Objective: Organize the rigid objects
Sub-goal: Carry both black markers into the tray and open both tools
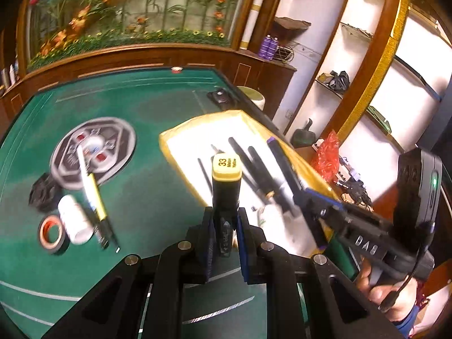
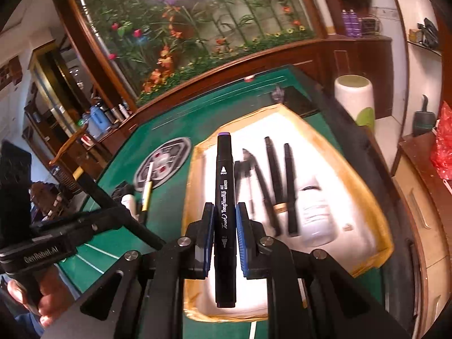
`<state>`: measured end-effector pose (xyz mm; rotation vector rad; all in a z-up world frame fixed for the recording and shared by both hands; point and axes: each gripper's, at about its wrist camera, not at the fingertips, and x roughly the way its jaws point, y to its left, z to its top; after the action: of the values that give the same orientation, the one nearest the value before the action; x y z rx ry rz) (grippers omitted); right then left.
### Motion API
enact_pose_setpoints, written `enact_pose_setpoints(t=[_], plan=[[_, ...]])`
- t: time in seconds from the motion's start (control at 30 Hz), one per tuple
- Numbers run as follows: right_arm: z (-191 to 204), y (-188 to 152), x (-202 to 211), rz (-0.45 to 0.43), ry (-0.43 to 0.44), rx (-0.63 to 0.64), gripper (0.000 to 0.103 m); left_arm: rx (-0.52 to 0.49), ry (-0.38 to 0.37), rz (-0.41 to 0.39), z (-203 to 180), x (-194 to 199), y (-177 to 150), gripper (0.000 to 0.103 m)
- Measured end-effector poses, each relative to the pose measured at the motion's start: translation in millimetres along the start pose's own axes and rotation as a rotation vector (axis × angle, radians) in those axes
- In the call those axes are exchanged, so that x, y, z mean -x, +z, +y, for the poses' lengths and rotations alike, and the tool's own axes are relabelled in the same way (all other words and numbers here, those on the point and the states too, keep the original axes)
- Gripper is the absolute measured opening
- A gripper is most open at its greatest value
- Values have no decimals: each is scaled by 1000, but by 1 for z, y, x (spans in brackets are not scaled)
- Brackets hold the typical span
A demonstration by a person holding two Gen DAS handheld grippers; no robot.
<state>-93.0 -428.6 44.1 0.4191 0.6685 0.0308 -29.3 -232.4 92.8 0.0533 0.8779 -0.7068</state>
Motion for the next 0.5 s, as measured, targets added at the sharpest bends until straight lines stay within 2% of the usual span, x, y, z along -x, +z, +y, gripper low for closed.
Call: enact_pose_setpoints(t=[0.07,0.2,0.33,0.5], plan=[[-6,2,-1,-1,-9,-4,14,-12,5,1,-7,-8,10,15],[-19,6,-8,13,-26,-9,14,13,-23,51,-12,-36,29,14],[-26,11,-25,55,-45,-6,14,21,11,71,-13,-68,47,14],[-28,17,-45,107,-71,8,14,101,6,162,5,-113,52,14]])
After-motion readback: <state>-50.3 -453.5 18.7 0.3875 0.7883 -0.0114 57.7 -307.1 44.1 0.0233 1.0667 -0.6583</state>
